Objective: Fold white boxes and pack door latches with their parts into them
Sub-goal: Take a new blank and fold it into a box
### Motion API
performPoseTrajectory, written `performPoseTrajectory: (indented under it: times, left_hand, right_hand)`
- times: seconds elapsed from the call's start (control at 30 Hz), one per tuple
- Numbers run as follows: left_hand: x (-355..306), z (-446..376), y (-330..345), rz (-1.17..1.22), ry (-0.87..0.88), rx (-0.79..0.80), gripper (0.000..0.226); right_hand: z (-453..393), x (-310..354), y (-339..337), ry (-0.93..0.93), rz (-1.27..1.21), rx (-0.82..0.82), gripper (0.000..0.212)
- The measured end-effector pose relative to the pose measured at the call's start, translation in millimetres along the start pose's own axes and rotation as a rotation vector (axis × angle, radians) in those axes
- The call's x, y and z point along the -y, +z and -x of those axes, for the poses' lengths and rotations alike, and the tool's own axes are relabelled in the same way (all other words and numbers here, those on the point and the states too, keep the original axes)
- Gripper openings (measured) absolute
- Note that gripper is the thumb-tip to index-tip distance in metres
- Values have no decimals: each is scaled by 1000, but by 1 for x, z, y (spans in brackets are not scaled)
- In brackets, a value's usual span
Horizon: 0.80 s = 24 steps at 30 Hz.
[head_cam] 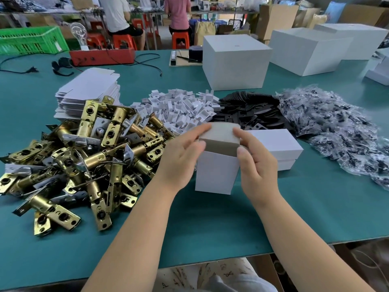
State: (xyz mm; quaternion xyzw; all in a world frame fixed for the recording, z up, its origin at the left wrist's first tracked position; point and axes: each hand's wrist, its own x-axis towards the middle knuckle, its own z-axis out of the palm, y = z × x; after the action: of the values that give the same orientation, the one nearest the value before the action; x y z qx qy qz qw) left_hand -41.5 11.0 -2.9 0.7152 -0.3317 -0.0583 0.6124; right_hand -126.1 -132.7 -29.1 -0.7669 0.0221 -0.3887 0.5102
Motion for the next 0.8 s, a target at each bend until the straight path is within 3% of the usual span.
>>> performPoseTrajectory:
  times: [0.23, 0.4, 0.53, 0.67, 0.73, 0.8]
  left_hand:
    - [5, -1, -7, -389, 158, 36, 50]
    - [8, -2, -5, -358, 108, 52, 41]
    - [9, -1, -3, -234, 16, 135, 37]
    - [12, 0, 0, -129, -22, 171, 53]
    - [12, 0, 1, -117, -22, 161, 72]
    - [11, 0, 1, -114, -18, 158, 90]
  right_hand:
    - [-3, 3, 1, 21, 119, -34, 39]
    - [-4, 3, 2, 124, 83, 78, 24]
    - [-2, 3, 4, 145, 54, 138, 34]
    - [0, 3, 8, 207, 15, 268, 54]
    - [0, 1, 8, 238, -1, 293, 72]
    - [1, 1, 7, 247, -16, 312, 69]
